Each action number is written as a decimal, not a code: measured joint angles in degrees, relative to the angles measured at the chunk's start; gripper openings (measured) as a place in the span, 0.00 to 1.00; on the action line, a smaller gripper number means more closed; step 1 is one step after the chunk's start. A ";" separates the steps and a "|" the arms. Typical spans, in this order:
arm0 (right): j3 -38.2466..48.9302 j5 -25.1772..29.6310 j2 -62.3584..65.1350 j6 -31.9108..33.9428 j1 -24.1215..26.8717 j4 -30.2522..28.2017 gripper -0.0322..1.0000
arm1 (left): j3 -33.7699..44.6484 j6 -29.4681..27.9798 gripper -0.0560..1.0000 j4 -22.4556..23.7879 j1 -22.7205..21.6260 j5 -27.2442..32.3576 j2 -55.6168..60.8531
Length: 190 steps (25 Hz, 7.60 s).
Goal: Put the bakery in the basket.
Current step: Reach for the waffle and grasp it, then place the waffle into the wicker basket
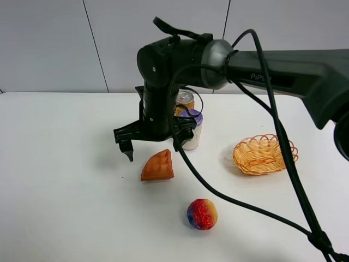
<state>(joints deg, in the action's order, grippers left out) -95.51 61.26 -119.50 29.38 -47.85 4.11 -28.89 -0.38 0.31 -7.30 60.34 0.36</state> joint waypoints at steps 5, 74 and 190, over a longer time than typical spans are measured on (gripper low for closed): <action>6.81 -8.48 -0.18 1.68 1.26 0.64 0.99 | 0.00 0.00 0.99 0.00 0.00 0.00 0.00; 7.16 -10.35 -3.53 4.49 2.83 1.02 0.10 | 0.00 0.00 0.99 -0.31 0.00 0.00 0.00; 53.39 -31.60 43.32 -18.98 42.51 0.93 0.83 | 0.00 0.04 0.99 0.00 0.00 0.00 0.00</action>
<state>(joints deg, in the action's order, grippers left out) -42.12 29.66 -76.19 10.40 -5.33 5.05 -28.89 -0.34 0.31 -7.30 60.34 0.36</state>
